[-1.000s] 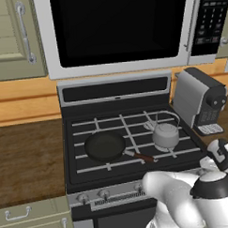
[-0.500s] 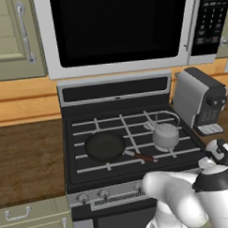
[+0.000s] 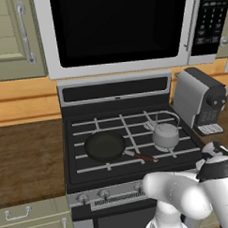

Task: Pick the kettle from the counter and place it on a stove burner. Then turn the burner on.

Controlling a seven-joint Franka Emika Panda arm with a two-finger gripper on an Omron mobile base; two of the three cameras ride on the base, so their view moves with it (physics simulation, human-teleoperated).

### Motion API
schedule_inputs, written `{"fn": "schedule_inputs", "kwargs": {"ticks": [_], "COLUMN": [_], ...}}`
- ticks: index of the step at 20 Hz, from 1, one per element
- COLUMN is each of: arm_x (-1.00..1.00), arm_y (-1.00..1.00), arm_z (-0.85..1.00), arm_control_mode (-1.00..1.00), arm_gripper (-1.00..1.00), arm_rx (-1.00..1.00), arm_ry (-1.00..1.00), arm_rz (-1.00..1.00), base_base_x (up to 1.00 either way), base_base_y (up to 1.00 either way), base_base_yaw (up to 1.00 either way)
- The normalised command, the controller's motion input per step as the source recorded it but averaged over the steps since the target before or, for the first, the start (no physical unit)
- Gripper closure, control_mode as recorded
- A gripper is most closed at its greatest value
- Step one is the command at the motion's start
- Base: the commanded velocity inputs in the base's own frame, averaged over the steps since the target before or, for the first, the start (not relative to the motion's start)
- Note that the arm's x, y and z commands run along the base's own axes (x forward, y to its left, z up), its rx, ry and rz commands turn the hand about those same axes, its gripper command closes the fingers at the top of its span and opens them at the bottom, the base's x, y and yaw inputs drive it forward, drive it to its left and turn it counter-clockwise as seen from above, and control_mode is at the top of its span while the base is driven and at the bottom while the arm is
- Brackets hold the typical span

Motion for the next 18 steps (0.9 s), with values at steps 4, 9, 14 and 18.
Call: {"fn": "schedule_inputs", "kwargs": {"ticks": [4,9,14,18], "arm_x": [0.12,0.13,0.07,0.04], "arm_y": [0.00,0.00,0.00,0.00], "arm_z": [-0.16,-0.11,-0.08,-0.09], "arm_control_mode": [-1.00,-1.00,-1.00,-1.00], "arm_gripper": [-1.00,-1.00,-1.00,1.00], "arm_rx": [0.00,0.00,0.00,0.00], "arm_ry": [0.00,0.00,0.00,0.00], "arm_rz": [0.00,0.00,0.00,0.00], "base_base_x": [0.00,0.00,0.00,0.00], "base_base_y": [0.00,0.00,0.00,0.00], "base_base_yaw": [0.00,0.00,0.00,0.00]}}
